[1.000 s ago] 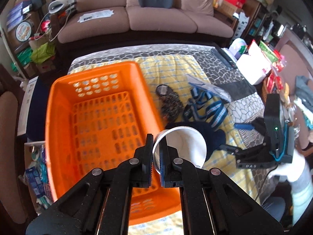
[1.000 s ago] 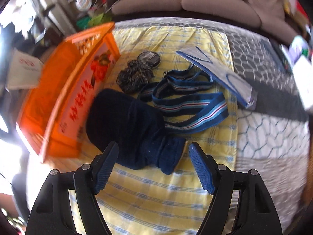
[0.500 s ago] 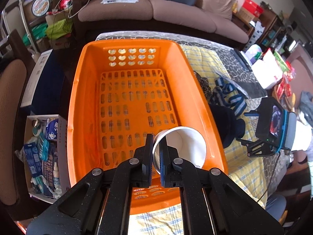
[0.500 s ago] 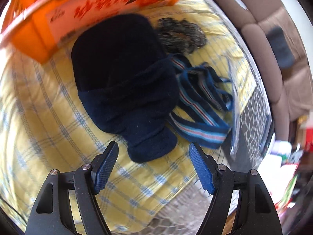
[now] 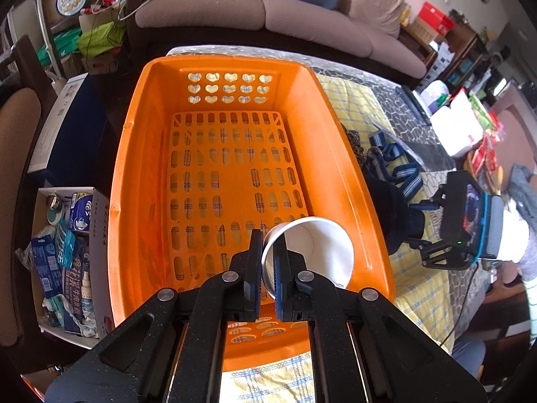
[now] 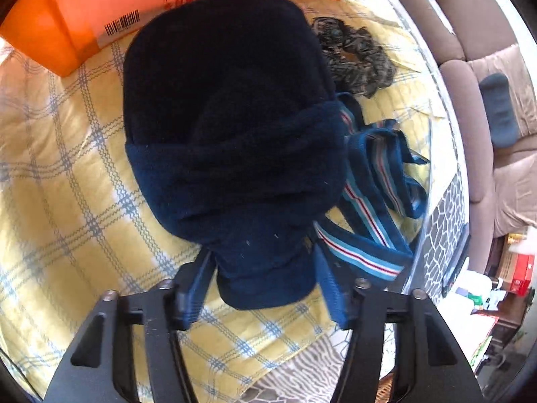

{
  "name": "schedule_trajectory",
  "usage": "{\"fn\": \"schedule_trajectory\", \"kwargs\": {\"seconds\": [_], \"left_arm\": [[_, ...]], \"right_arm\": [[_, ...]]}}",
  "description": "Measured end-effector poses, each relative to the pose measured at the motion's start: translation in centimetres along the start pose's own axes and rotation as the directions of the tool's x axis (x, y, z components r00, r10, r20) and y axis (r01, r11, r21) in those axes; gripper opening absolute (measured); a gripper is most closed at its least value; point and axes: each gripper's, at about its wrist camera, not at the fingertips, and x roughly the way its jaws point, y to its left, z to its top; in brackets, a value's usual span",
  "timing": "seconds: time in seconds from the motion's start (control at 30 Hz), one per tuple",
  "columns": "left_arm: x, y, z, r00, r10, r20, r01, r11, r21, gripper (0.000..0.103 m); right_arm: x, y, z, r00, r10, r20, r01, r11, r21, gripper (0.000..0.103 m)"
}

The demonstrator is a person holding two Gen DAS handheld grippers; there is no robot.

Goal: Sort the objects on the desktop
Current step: 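Hold the cup over the orange basket with the left gripper while the right gripper reaches toward the navy hat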

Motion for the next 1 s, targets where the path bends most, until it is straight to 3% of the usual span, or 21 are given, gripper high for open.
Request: {"fn": "schedule_trajectory", "kwargs": {"seconds": [0.4, 0.63, 0.83, 0.87, 0.9, 0.93, 0.97, 1.0], "left_arm": [[-3.1, -0.4, -1.0, 0.999, -0.025, 0.037, 0.026, 1.000, -0.015, 0.005], [-4.8, -0.6, -1.4, 0.998, -0.037, 0.056, 0.038, 0.999, -0.024, 0.005], [-5.5, -0.4, -1.6, 0.998, -0.035, 0.060, 0.037, 0.999, -0.039, 0.005], [-5.7, -0.4, -1.6, 0.998, -0.035, 0.061, 0.037, 0.998, -0.043, 0.005], [-5.8, -0.3, -1.7, 0.998, -0.033, 0.063, 0.035, 0.998, -0.045, 0.005], [-5.8, -0.3, -1.7, 0.998, -0.028, 0.063, 0.031, 0.998, -0.045, 0.005], [-5.8, -0.4, -1.7, 0.998, -0.025, 0.062, 0.027, 0.999, -0.045, 0.005], [-5.8, -0.4, -1.8, 0.998, -0.021, 0.060, 0.024, 0.999, -0.045, 0.005]], "right_arm": [[-8.4, -1.4, -0.5, 0.983, -0.028, 0.180, -0.010, 0.979, 0.204, 0.051], [-14.3, -2.1, -1.4, 0.952, -0.038, 0.303, -0.089, 0.915, 0.393, 0.044], [-16.9, -3.5, -1.5, 0.929, -0.040, 0.368, -0.165, 0.846, 0.508, 0.041], [-17.4, -3.8, -1.5, 0.922, -0.041, 0.384, -0.181, 0.833, 0.523, 0.027], [-17.9, -4.1, -1.6, 0.910, -0.018, 0.415, -0.225, 0.819, 0.528, 0.004], [-18.7, -4.5, -1.7, 0.898, -0.013, 0.440, -0.253, 0.803, 0.540, 0.010], [-19.4, -4.6, -1.7, 0.894, -0.027, 0.448, -0.253, 0.795, 0.552, 0.008], [-19.9, -4.8, -1.6, 0.900, -0.048, 0.433, -0.229, 0.793, 0.565, 0.008]]}}
